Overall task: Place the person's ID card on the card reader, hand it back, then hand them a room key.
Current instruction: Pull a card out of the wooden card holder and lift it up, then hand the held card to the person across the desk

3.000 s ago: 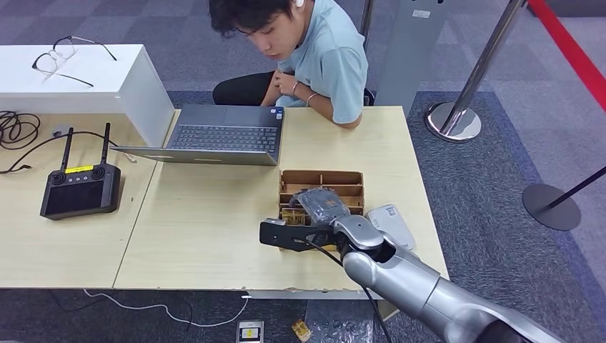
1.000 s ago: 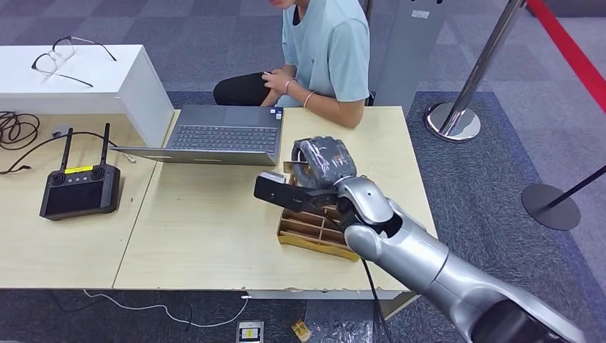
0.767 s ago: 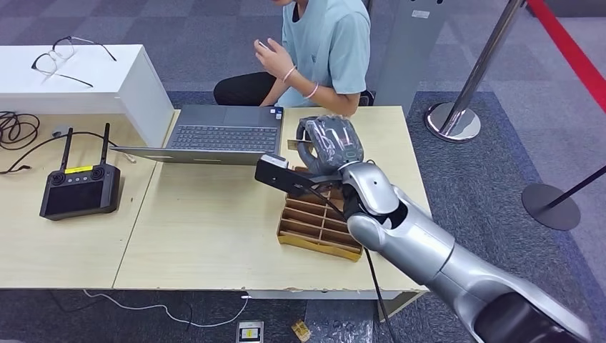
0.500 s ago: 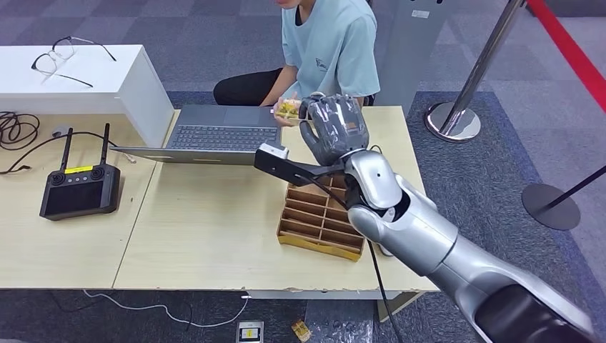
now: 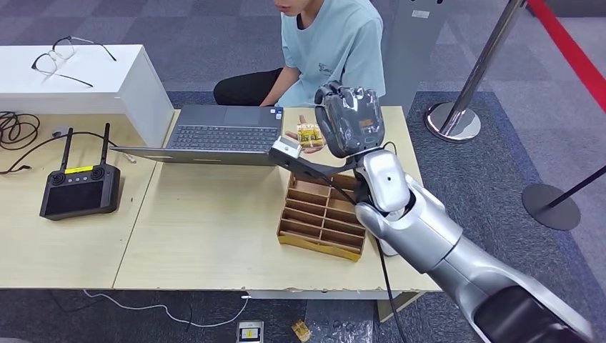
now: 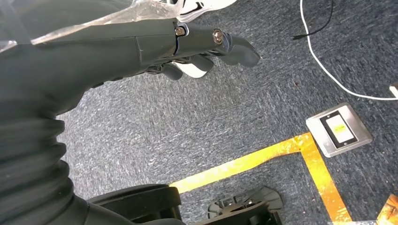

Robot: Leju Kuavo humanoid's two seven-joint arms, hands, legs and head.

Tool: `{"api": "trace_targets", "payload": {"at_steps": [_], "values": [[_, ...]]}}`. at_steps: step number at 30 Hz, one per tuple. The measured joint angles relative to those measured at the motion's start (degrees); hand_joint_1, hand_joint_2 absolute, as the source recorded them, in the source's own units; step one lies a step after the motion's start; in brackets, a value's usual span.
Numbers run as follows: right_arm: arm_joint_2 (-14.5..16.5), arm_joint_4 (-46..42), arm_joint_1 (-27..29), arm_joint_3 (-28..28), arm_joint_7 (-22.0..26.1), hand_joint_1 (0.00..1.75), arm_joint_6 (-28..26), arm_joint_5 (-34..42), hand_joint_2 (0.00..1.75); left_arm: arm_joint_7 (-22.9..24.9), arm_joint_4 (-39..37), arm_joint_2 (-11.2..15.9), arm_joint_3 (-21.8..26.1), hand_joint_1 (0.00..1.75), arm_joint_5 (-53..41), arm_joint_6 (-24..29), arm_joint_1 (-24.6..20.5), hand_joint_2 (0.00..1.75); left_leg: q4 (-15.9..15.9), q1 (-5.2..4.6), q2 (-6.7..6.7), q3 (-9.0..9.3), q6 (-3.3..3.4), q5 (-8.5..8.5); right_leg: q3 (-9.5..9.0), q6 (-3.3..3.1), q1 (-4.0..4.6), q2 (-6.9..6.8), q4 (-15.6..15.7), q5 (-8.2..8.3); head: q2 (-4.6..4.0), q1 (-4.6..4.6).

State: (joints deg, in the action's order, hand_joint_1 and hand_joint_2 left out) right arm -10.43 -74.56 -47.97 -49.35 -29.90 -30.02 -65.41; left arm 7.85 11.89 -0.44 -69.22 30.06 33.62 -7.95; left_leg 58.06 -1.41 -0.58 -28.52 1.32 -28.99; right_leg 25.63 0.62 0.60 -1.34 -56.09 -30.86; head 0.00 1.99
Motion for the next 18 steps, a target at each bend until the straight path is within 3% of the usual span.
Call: {"api": "trace_targets", "payload": {"at_steps": [18], "values": [[1.67,15.54,2.79,1.28,2.93,1.75,-2.24,2.56,1.75,0.55,0.02,-0.40,-1.06,0.00,-0.86,-0.52,0.00,1.75,0.00,0.00,0.00,0.01,0.00,0.00,-0.01,0.00,0.00,0.00,0.00,0.00,0.00,0.01]]}}
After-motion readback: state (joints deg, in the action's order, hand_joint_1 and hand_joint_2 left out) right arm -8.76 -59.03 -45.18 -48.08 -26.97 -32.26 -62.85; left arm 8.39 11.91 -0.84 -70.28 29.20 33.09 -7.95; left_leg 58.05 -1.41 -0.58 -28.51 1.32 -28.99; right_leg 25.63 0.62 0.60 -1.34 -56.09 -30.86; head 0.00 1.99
